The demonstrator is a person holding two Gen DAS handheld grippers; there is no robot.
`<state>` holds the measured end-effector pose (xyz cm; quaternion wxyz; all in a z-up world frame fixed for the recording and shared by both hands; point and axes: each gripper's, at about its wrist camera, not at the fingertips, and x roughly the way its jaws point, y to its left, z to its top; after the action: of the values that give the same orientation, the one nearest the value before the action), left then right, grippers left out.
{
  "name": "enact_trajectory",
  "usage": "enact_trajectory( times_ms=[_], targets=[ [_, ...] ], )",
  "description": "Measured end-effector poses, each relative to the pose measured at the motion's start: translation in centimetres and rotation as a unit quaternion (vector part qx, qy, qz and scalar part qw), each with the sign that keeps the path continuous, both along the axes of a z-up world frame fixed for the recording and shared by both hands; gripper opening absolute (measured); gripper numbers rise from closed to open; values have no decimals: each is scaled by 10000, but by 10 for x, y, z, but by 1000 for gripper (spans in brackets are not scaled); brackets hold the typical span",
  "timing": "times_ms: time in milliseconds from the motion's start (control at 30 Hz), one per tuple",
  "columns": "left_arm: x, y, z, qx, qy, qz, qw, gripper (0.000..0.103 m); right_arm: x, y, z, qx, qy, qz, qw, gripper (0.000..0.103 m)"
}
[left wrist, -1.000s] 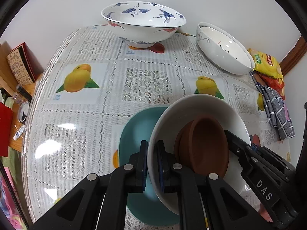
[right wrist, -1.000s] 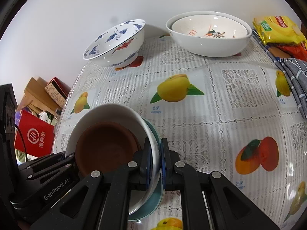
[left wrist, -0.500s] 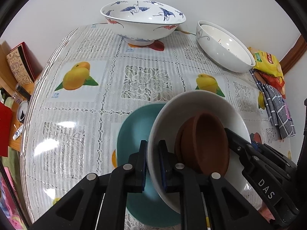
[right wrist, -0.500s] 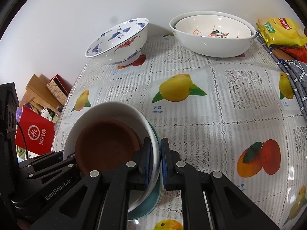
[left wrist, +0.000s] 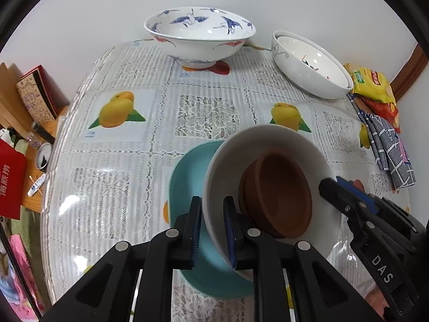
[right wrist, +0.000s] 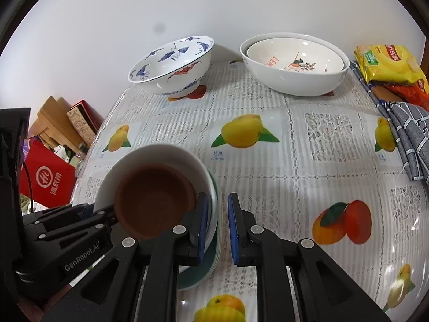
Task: Organize plates and bowls
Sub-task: 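Open both grippers to release the white bowl and withdraw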
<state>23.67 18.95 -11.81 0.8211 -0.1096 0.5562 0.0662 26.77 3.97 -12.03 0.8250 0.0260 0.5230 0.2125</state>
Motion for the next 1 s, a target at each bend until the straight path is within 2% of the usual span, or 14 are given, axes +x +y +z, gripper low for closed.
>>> enact_trajectory(
  times_ms=[133,267,333,400,500,667,800,867,933,1000],
  targets=[
    [-16,-1,17,146,-115,49,9998,24,-9,-4,5,-3,44,40,10000,15],
    [-38,-8,38,293,-318,55,9990,26,-30,-15,20,80,-18,48,10000,16],
    [-54,-14,52,348,-463,31,9983,29,-46,-25,33,60,-173,-32,9998,20],
    [-66,-22,62,363,-602,-6,9975,35,-64,-39,49,58,-356,-161,9992,29],
    [-92,-40,80,364,-943,-167,9947,43,-90,-58,69,-26,-626,-334,9975,38],
    [-130,-72,103,466,-1357,-349,9890,57,-141,-97,99,-511,-1054,-606,9913,43],
    [-163,-96,119,528,-1634,-476,9840,61,-175,-124,120,-719,-1421,-953,9826,48],
    [-180,-105,127,534,-1770,-474,9816,63,-190,-134,128,-776,-1505,-1063,9798,48],
    [-195,-111,133,556,-1889,-466,9793,73,-204,-141,132,-821,-1533,-1057,9791,48],
    [-207,-116,137,613,-1964,-450,9776,76,-217,-149,134,-789,-1514,-1051,9797,48]
  ],
)
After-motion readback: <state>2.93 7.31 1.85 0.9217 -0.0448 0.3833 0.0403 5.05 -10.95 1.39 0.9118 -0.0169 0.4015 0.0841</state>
